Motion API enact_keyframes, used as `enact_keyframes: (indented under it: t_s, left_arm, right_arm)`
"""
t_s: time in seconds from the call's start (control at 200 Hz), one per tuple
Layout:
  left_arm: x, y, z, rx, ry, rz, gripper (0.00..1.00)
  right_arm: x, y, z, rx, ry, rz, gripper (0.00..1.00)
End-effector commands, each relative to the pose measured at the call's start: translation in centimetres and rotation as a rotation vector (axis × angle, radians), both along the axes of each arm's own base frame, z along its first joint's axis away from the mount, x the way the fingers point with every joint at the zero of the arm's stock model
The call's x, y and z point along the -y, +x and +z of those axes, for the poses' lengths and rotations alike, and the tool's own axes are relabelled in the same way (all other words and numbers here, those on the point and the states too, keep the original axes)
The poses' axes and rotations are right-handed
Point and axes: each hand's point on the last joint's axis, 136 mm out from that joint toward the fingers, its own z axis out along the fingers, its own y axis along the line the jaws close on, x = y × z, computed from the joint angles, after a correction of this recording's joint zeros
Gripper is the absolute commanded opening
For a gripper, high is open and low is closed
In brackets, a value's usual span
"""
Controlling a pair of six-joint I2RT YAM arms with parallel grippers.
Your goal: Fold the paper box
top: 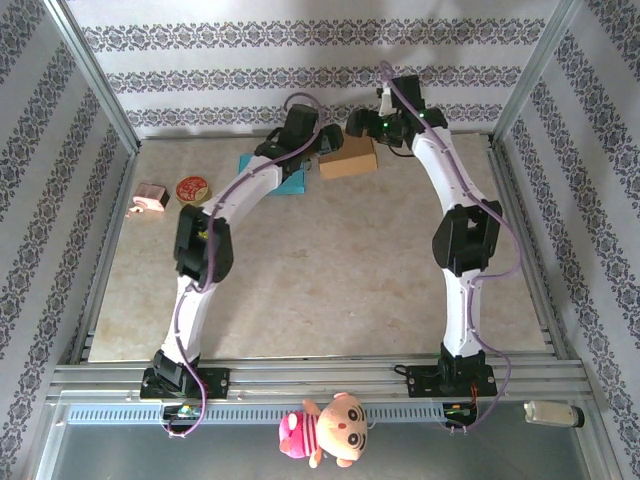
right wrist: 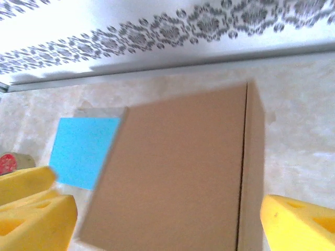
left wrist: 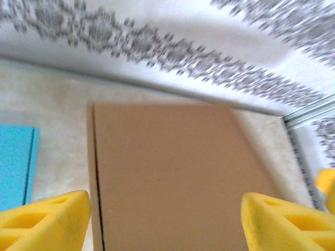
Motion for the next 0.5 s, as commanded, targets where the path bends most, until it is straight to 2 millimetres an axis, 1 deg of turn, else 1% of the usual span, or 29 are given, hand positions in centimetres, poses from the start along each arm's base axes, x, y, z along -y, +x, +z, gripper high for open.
enact_keyframes:
  t_s: [0.0,0.05,0.055,0.11,0.12,0.135,0.155,0.16,0.17,0.22,0.23,0.24,0.245,0.25,0.295,0.3,0.32,0.355,0.365,0.405,0.445,0.45,0.455,0.495]
  left_arm:
    - [-1.7,-2.9,8.2,0.208,-0.015,0.008,0.77]
    - [-2.9,-4.3,8.9,0.236,-0.012,0.03,0.77]
    - [-3.1,-4.4,9.2,0.243,-0.014,0.034,0.78]
    - [-4.3,-5.5,8.8,0.242,-0.014,0.053,0.78]
    - [-4.5,-5.7,9.0,0.245,-0.018,0.055,0.78]
    - [-4.7,-6.0,8.5,0.236,-0.015,0.053,0.78]
    - [-5.0,-6.5,8.4,0.23,-0.016,0.046,0.78]
    - [-5.0,-6.6,8.0,0.222,-0.013,0.044,0.78]
    - [-5.2,-6.8,8.3,0.225,-0.016,0.044,0.78]
    - [-6.0,-8.1,7.4,0.195,0.005,0.035,0.78]
    - [-6.3,-8.4,7.4,0.195,0.009,0.037,0.78]
    - [-6.5,-8.8,6.8,0.18,0.019,0.037,0.78]
    - [-6.6,-8.9,7.1,0.186,0.018,0.037,0.78]
    - [-6.8,-9.2,6.6,0.176,0.023,0.038,0.78]
    - [-8.1,-10.8,6.1,0.176,0.063,0.041,0.78]
    - [-8.3,-11.0,6.0,0.175,0.066,0.043,0.78]
    - [-8.9,-11.7,5.6,0.172,0.086,0.048,0.78]
    - [-10.3,-13.1,5.6,0.178,0.108,0.06,0.78]
    - [-10.7,-13.5,5.5,0.181,0.116,0.061,0.79]
    - [-12.2,-15.2,5.5,0.197,0.153,0.069,0.8]
    - [-13.7,-17.0,5.4,0.218,0.201,0.083,0.81]
    - [-13.8,-17.2,5.4,0.222,0.207,0.085,0.81]
    - [-14.0,-17.4,5.5,0.226,0.213,0.086,0.82]
    - [-15.5,-19.2,5.4,0.249,0.266,0.105,0.84]
  right_arm:
    - [1.5,-2.3,4.0,0.069,-0.027,0.031,0.92]
    - [2.2,-2.5,3.9,0.064,-0.017,0.018,0.91]
    - [2.3,-2.5,3.9,0.062,-0.015,0.019,0.91]
    - [2.2,-3.0,3.1,0.039,0.006,0.029,0.9]
    - [2.2,-3.1,2.9,0.034,0.006,0.029,0.9]
    - [2.1,-3.3,2.6,0.026,0.005,0.03,0.89]
    - [2.1,-3.5,2.1,0.016,0.004,0.03,0.89]
    - [2.1,-3.6,2.0,0.013,0.003,0.029,0.89]
    - [2.0,-3.7,1.8,0.009,0.002,0.029,0.89]
    - [2.0,-4.5,0.9,-0.003,0.0,0.026,0.89]
    - [2.0,-4.6,0.8,-0.003,0.001,0.023,0.89]
    - [2.1,-4.8,0.7,-0.002,0.001,0.021,0.89]
    - [2.1,-4.9,0.7,-0.002,0.001,0.019,0.89]
    - [2.1,-5.0,0.6,-0.002,0.002,0.019,0.89]
    - [2.6,-5.9,0.5,0.008,-0.007,0.004,0.9]
    - [2.7,-6.1,0.1,0.001,-0.008,0.004,0.9]
    - [3.0,-6.5,0.2,0.005,-0.014,-0.006,0.9]
    - [3.8,-7.3,0.3,0.018,-0.032,-0.027,0.91]
    - [3.9,-7.5,0.7,0.029,-0.036,-0.033,0.91]
    - [4.6,-8.7,0.7,0.045,-0.054,-0.048,0.91]
    - [5.4,-10.0,1.2,0.078,-0.073,-0.067,0.91]
    - [5.4,-10.1,1.0,0.079,-0.076,-0.07,0.92]
    - [5.5,-10.2,1.5,0.094,-0.076,-0.073,0.92]
    - [6.3,-11.8,1.3,0.124,-0.096,-0.099,0.92]
